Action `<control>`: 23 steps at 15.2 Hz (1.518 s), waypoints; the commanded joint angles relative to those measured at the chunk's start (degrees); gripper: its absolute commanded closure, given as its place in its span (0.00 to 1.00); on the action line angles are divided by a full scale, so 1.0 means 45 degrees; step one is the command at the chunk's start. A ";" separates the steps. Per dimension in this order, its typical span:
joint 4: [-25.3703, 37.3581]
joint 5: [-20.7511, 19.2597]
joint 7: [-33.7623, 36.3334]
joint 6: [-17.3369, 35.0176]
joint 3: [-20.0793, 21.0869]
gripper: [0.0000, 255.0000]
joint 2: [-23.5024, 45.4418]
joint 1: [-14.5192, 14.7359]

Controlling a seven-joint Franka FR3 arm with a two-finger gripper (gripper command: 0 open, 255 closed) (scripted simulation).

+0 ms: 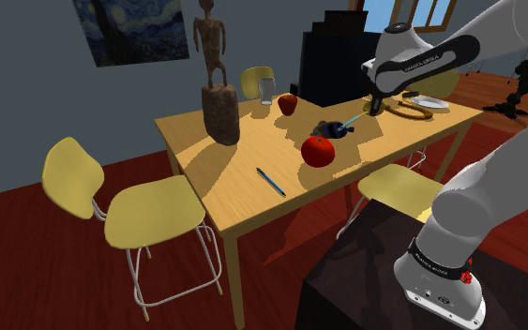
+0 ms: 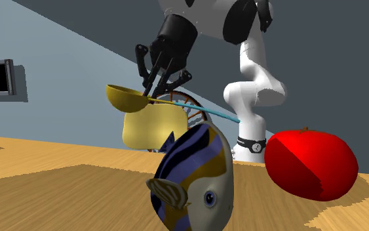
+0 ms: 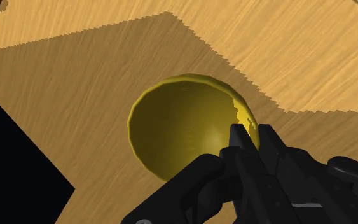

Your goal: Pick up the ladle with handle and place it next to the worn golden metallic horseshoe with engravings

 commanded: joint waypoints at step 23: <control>0.9489 1.0877 -1.1177 0.0708 -0.2277 1.00 1.0001 -0.3376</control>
